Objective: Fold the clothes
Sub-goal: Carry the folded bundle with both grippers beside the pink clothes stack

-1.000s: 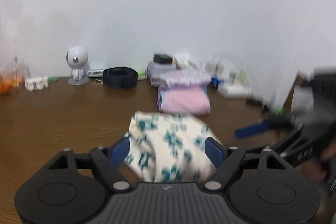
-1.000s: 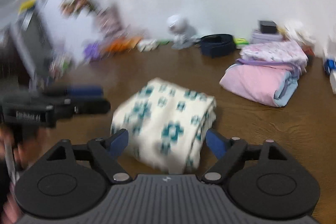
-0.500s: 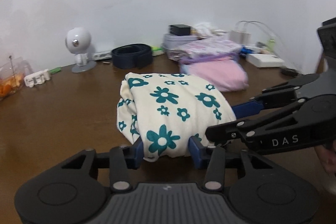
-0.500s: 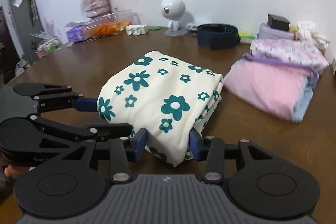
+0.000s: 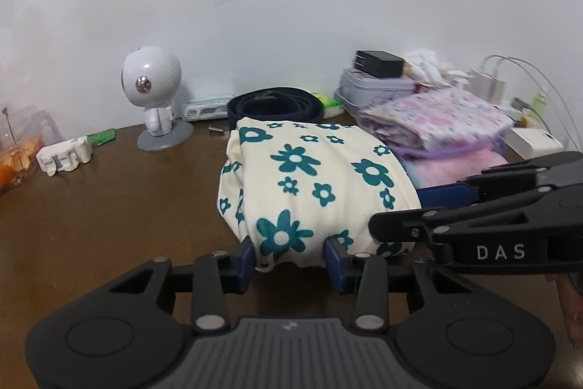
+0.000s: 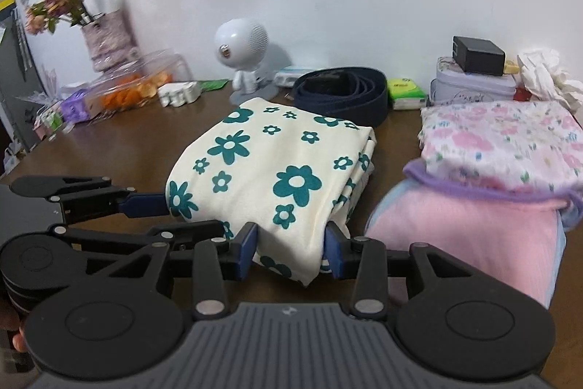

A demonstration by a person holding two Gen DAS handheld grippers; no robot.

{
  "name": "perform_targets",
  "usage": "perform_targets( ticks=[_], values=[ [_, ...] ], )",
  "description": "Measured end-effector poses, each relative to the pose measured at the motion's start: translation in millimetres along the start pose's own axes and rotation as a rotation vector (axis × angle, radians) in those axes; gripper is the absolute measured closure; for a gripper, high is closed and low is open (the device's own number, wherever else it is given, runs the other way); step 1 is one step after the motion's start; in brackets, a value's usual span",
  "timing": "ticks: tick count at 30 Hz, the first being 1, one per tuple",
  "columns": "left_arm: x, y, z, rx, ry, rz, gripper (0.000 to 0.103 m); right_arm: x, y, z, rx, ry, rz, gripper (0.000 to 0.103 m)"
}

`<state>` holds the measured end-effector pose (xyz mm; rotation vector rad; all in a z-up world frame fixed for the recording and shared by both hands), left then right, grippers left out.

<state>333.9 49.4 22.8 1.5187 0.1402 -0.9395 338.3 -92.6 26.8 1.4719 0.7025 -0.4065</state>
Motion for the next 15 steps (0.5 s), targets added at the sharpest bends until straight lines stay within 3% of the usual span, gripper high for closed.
perform_targets(
  ticks=[3, 5, 7, 10, 15],
  values=[
    [-9, 5, 1, -0.042, 0.036, -0.001, 0.060, -2, 6, 6, 0.007, -0.015, 0.009, 0.061],
    [-33, 6, 5, -0.042, -0.009, 0.050, 0.049, -24, 6, 19, 0.032, 0.010, 0.041, 0.048],
    [-55, 9, 11, -0.057, -0.030, 0.108, 0.046, -54, 6, 44, 0.073, -0.001, 0.108, 0.035],
    [-71, 18, 26, -0.070, -0.077, 0.169, 0.046, -84, 6, 89, 0.143, -0.093, 0.166, 0.034],
    [-27, 19, 64, -0.072, -0.138, 0.111, 0.048, -70, -13, 139, 0.245, -0.210, 0.069, 0.037]
  ],
)
Point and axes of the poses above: each gripper's, at about its wrist camera, not at the fingertips, and x roughly the way its jaws point, z to its right, y to its top, the point moved 3 cm from there along x, roughly the way its jaws point, and after that the axes turned 12 degrees about -y, right-handed, at the moved point
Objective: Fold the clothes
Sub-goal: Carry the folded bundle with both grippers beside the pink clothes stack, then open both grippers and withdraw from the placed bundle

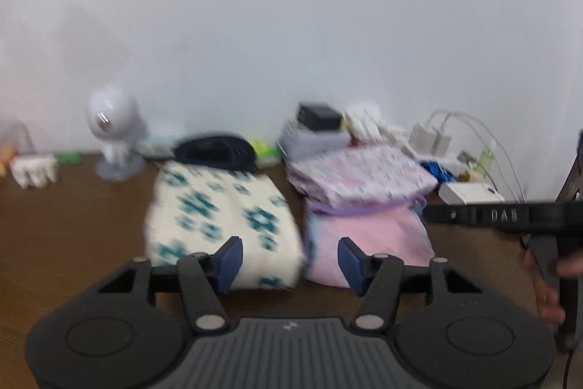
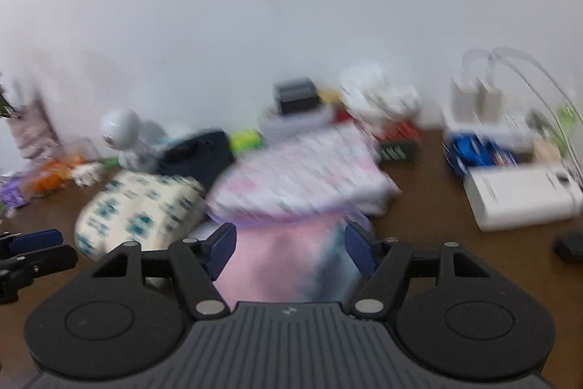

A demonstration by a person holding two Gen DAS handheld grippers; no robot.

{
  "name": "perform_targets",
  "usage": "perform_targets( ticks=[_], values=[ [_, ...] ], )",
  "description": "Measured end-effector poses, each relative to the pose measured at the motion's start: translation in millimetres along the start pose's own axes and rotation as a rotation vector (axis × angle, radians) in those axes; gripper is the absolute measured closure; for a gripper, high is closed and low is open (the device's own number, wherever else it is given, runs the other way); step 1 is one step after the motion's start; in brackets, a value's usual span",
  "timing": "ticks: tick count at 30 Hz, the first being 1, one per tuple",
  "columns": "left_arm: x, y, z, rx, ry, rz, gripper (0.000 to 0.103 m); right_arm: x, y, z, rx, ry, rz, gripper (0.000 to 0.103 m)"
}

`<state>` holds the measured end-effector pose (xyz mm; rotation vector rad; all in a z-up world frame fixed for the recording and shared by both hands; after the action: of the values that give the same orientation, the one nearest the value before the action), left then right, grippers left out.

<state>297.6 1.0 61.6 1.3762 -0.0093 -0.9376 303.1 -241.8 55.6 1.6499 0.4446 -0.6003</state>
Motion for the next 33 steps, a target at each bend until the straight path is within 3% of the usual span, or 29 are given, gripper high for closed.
perform_targets(
  ticks=[3, 9, 16, 21, 22, 24, 25, 26, 28, 30, 33],
  values=[
    [33, -1, 15, -0.011, -0.041, -0.026, 0.048, 8, -11, 5, 0.006, 0.023, -0.025, 0.038],
    [79, -1, 26, 0.010, 0.004, -0.062, 0.048, 18, -17, 11, 0.029, 0.050, -0.037, 0.043],
    [111, 27, 16, -0.071, 0.058, -0.029, 0.048, 43, 3, 46, 0.096, 0.007, -0.011, 0.047],
    [126, 42, 7, -0.159, -0.048, -0.009, 0.046, 61, 18, 71, 0.205, 0.049, 0.018, 0.047],
    [132, 45, 7, -0.159, -0.043, -0.006, 0.048, 66, 20, 74, 0.217, 0.048, 0.027, 0.047],
    [143, 49, 5, -0.176, -0.037, -0.011, 0.077, 76, 25, 77, 0.216, 0.050, 0.041, 0.049],
    [148, 51, 4, -0.196, -0.041, -0.018, 0.092, 82, 26, 77, 0.217, 0.060, 0.042, 0.055],
    [150, 52, 2, -0.229, -0.063, -0.010, 0.098, 89, 26, 77, 0.222, 0.072, 0.035, 0.062],
    [144, 54, 3, -0.246, -0.102, 0.026, 0.101, 97, 25, 76, 0.235, 0.117, 0.022, 0.096],
    [130, 59, 9, -0.227, -0.126, 0.061, 0.102, 87, 24, 73, 0.236, 0.167, 0.047, 0.099],
    [94, 77, 21, -0.225, -0.161, 0.139, 0.103, 40, 39, 69, 0.261, 0.270, 0.155, 0.100]
  ],
)
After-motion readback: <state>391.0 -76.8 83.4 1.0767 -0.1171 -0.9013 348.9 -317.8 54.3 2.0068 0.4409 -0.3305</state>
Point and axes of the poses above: each gripper's, at about its wrist camera, not at the fingertips, and x roughly the way its jaws point, z to its right, y to its top, the point moved 3 cm from there along x, roughly the way its jaws point, and after that the axes turned 12 degrees about -y, right-handed, at the moved point
